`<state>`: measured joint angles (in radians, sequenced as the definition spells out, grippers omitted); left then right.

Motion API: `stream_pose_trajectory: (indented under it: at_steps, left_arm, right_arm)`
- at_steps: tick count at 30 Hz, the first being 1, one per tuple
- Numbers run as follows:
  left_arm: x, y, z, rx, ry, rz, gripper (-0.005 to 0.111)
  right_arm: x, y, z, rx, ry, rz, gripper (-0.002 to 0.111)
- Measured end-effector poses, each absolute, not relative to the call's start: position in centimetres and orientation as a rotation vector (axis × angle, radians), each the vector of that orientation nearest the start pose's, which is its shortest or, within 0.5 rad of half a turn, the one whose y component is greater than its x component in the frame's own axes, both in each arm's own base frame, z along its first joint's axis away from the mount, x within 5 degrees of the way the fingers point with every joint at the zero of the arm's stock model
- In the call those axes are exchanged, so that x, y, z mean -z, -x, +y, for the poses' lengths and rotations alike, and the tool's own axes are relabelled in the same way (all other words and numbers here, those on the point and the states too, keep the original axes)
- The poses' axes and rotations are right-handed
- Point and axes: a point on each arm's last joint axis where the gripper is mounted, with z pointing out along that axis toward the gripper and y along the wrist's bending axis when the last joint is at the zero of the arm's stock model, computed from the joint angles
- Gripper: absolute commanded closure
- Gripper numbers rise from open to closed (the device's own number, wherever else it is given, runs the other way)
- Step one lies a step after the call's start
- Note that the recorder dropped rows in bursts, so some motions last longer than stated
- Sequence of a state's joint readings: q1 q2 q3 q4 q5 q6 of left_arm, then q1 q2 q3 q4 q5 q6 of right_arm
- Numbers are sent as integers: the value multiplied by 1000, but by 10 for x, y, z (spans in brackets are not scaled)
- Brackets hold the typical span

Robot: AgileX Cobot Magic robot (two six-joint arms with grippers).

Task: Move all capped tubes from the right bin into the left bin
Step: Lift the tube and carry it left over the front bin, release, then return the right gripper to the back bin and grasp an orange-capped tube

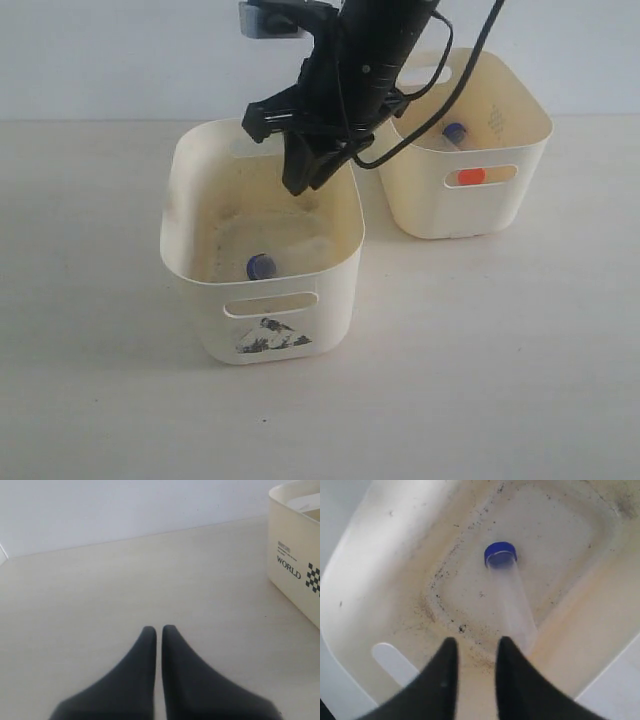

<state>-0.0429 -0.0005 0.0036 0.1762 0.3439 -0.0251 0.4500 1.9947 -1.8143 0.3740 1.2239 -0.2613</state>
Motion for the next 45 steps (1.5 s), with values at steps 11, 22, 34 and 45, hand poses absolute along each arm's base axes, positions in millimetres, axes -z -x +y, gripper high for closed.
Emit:
stream_pose_trajectory:
  at_steps: [11, 22, 34, 45]
  left_arm:
    - [-181, -54, 3, -123, -126, 1823, 102]
    - [-181, -54, 3, -123, -126, 1823, 102]
    - [-181, -54, 3, -125, -128, 1823, 102]
    - [-181, -54, 3, -129, -130, 1822, 102]
  right_arm:
    - [-279, -407, 148, -339, 592, 2746, 109]
    - [-274, -458, 91, -242, 265, 2601, 109]
    - [-243, -513, 84, -117, 99, 2640, 109]
    - [-218, -518, 68, -83, 48, 2731, 109]
